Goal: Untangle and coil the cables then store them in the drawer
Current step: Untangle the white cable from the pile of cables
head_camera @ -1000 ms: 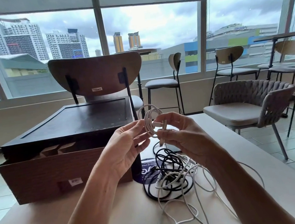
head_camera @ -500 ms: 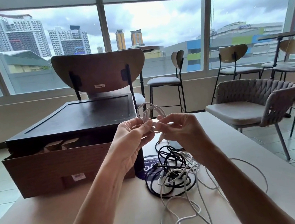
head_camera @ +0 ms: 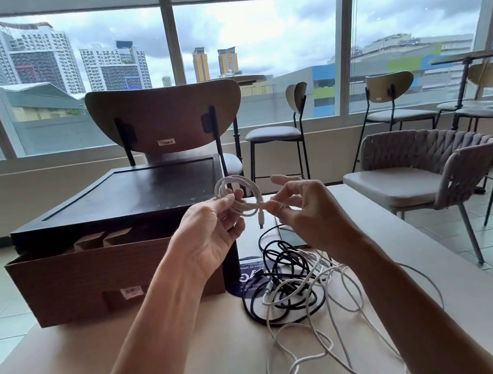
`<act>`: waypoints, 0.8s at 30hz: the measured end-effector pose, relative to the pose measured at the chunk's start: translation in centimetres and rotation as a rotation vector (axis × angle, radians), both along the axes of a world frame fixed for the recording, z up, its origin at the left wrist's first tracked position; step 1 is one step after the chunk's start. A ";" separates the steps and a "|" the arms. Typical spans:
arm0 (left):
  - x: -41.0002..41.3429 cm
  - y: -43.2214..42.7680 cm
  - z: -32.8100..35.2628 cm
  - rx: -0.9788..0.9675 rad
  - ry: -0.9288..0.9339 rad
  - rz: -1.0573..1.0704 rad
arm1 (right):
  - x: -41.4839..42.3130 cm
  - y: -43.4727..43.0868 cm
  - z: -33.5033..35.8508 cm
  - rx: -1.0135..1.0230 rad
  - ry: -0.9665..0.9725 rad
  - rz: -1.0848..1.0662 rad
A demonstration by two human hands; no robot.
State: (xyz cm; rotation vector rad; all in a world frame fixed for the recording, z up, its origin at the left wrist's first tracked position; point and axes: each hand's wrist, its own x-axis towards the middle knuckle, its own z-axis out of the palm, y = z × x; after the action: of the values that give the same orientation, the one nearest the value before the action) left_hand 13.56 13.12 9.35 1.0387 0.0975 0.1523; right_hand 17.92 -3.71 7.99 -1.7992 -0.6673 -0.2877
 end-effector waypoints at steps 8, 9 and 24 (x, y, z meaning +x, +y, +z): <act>-0.5 1.8 0.7 0.048 -0.095 -0.037 | -0.1 -1.1 0.5 -0.093 0.074 0.135; -0.5 1.9 0.7 0.054 -0.097 -0.047 | -0.1 -1.3 0.6 -0.107 0.083 0.155; -0.1 1.6 -0.1 0.186 -0.155 0.094 | -1.2 -1.2 1.0 -0.015 0.283 0.335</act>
State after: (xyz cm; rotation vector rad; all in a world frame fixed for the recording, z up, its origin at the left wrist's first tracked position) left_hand 13.44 14.68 9.20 1.2049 -0.0085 0.3318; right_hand 16.72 -4.87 8.96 -1.6668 -0.7529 0.1949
